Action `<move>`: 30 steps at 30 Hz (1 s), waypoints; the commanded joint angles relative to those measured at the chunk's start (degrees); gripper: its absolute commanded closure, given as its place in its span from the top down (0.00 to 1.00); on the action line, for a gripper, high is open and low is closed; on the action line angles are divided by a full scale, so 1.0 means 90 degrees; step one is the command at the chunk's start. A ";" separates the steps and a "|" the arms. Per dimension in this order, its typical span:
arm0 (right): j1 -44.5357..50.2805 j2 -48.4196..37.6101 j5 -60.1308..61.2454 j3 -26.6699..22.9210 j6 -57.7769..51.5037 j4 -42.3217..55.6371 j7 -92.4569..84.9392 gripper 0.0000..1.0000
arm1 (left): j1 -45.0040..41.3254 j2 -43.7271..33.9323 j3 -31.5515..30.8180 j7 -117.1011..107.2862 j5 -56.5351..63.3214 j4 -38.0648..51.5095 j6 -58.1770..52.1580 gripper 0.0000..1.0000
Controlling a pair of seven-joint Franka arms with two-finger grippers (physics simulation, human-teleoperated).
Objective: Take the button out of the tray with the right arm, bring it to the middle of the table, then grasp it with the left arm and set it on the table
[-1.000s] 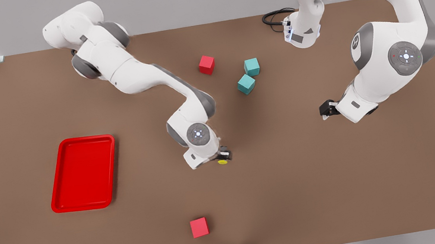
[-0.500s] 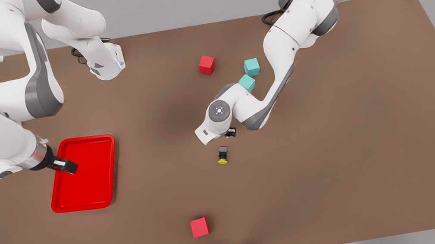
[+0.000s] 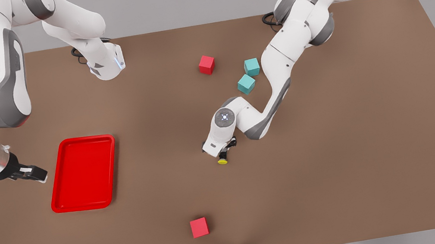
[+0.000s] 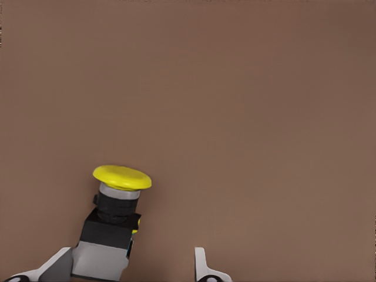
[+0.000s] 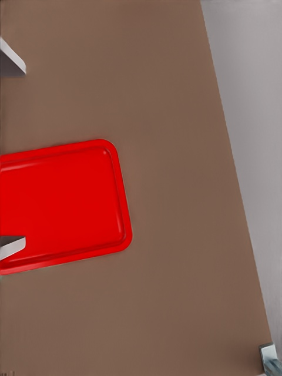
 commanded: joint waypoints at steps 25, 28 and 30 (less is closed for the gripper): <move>-0.0080 -0.0076 -0.0028 0.0243 -0.0144 0.0000 -0.1176 1.00 | -0.0007 0.0153 0.0142 0.1722 0.0018 0.0062 0.0189 1.00; -0.0099 -0.0076 -0.0008 0.0243 -0.0154 0.0019 -0.1176 1.00 | -0.0007 0.0163 0.0142 0.1722 0.0018 0.0062 0.0189 0.88; -0.0041 -0.0086 -0.0135 0.0233 -0.0134 0.0029 -0.1166 1.00 | 0.0003 0.0163 0.0142 0.1722 0.0018 0.0062 0.0179 0.73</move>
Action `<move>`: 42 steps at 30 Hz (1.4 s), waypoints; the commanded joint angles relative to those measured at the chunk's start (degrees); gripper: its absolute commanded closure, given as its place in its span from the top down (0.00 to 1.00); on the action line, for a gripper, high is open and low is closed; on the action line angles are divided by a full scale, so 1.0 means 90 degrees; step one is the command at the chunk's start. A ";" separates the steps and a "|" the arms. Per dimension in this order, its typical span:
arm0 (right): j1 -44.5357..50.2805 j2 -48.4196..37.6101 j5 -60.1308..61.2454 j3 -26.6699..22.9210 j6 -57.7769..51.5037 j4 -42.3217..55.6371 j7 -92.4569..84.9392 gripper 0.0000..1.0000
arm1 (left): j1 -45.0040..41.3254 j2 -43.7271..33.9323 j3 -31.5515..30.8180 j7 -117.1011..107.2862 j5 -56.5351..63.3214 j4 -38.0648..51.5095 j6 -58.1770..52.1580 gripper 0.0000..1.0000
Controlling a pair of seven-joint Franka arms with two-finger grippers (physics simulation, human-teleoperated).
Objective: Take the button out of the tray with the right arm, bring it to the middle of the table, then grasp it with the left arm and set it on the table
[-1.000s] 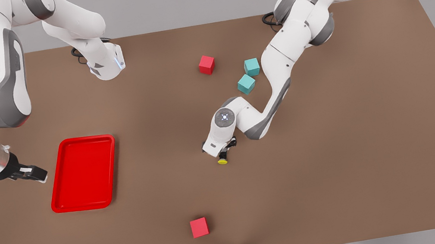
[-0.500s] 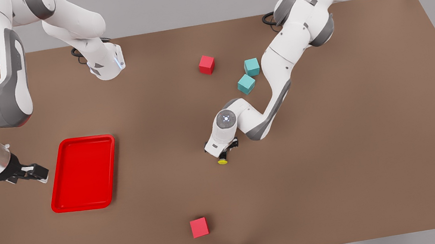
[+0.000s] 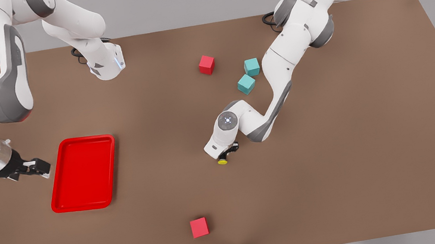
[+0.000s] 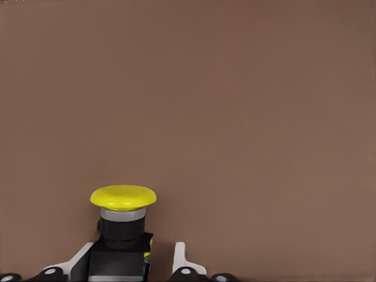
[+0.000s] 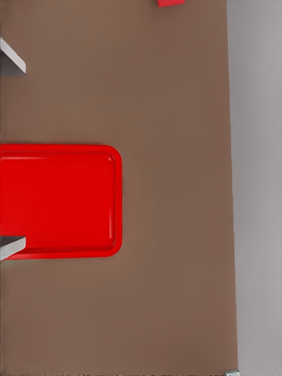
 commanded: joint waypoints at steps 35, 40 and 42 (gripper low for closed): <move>0.0007 0.0010 -0.0067 0.0002 -0.0072 -0.0013 -0.0244 1.00 | 0.0042 -0.0546 0.0106 -0.0408 0.0009 0.0296 -0.1839 0.45; 0.0016 0.0010 -0.0067 0.0002 -0.0082 -0.0032 -0.0244 1.00 | -0.0144 -0.0702 0.0136 -0.4274 0.1668 0.0580 -0.3079 0.45; 0.0026 0.0010 -0.0067 0.0002 -0.0111 -0.0022 -0.0244 1.00 | -0.0290 -0.0712 0.0136 -0.6608 0.2440 0.0580 -0.3343 0.45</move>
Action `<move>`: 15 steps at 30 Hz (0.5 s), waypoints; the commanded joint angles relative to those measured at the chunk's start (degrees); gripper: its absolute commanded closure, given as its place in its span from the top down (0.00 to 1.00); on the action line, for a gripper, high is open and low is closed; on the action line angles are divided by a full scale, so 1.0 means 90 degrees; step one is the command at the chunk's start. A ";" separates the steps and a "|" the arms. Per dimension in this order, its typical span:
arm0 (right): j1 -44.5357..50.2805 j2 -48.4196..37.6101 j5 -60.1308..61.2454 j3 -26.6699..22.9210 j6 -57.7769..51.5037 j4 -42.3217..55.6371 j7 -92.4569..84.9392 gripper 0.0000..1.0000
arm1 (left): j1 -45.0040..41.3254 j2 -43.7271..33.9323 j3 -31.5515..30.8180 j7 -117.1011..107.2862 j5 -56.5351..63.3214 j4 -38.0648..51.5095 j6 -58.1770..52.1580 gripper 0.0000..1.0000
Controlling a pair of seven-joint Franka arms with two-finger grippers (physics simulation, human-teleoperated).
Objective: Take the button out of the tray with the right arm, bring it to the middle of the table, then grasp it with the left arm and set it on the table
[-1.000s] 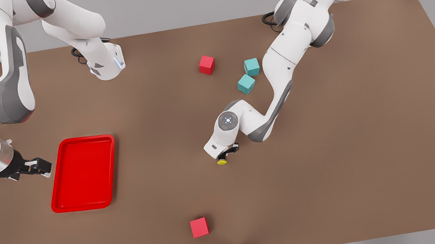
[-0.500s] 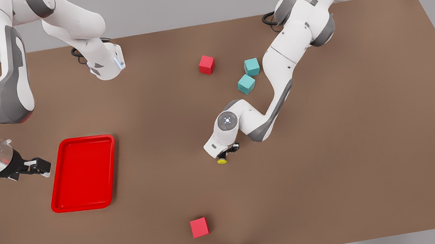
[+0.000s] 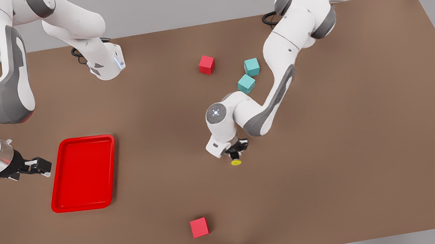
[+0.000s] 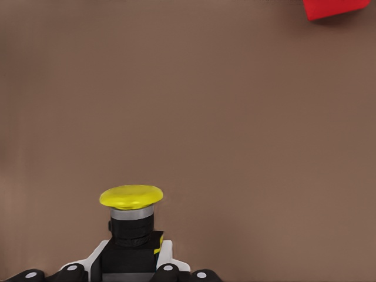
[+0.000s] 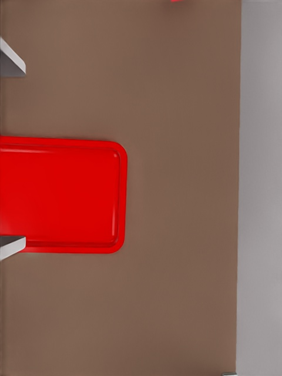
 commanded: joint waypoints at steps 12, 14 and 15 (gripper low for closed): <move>0.0036 -0.0008 0.0004 0.0003 -0.0076 0.0003 -0.0026 1.00 | -0.1361 0.0282 0.0015 -1.4187 0.4098 -0.0033 -0.2579 0.45; 0.0036 -0.0008 0.0004 0.0003 -0.0076 0.0003 -0.0026 1.00 | -0.1439 0.0458 0.0015 -1.4958 0.4596 -0.0042 -0.2579 0.45; 0.0036 -0.0008 0.0004 0.0003 -0.0076 -0.0007 -0.0026 1.00 | -0.1439 0.0624 0.0015 -1.5164 0.4850 -0.0042 -0.2579 0.45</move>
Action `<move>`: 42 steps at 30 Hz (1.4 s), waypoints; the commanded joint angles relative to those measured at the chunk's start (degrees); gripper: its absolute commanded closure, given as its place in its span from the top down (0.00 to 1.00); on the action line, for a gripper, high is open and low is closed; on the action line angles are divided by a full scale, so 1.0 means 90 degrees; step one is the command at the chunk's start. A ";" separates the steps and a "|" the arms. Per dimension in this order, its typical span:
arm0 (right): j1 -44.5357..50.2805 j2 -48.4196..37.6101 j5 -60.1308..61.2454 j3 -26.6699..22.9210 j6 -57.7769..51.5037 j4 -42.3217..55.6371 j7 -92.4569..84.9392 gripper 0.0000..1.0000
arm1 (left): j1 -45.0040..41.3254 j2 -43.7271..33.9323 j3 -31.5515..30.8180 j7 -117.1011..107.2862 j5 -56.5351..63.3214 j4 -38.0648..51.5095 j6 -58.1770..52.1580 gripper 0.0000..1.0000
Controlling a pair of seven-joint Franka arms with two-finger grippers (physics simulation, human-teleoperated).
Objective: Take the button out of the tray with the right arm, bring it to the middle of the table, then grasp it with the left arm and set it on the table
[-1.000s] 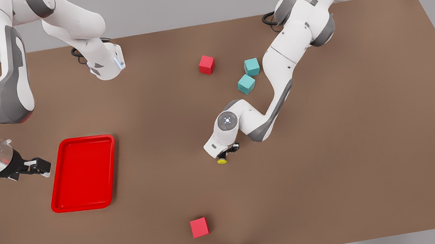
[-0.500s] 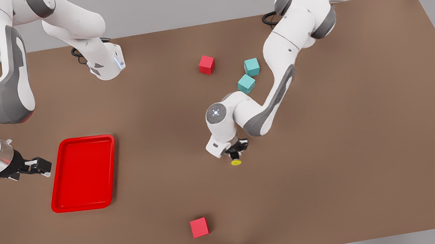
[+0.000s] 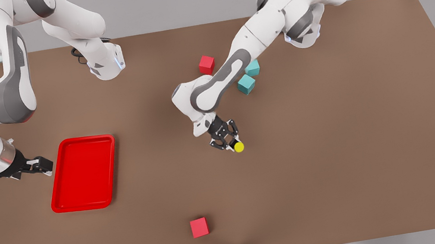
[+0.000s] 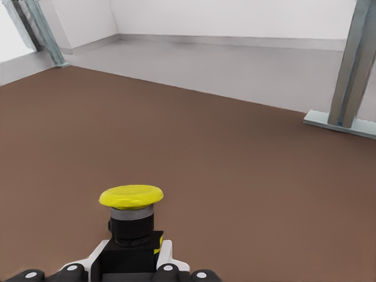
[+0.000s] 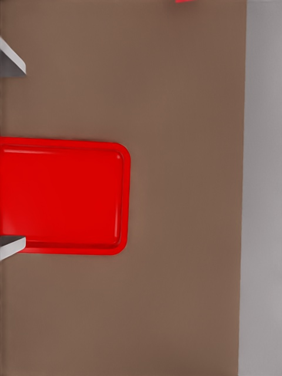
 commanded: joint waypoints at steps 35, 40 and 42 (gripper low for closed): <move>0.0029 -0.0008 0.0004 0.0003 -0.0032 -0.0013 -0.0013 1.00 | -0.0235 0.0764 0.0520 -0.3414 0.2194 -0.0870 -0.0806 0.73; 0.0019 -0.0008 0.0004 0.0003 -0.0071 -0.0013 -0.0013 1.00 | -0.0235 0.0764 0.0529 -0.3453 0.2194 -0.0870 -0.0855 1.00; 0.0019 -0.0008 0.0004 0.0003 -0.0071 -0.0013 -0.0013 1.00 | -0.0255 0.0764 0.0520 -0.3462 0.2194 -0.0870 -0.0855 1.00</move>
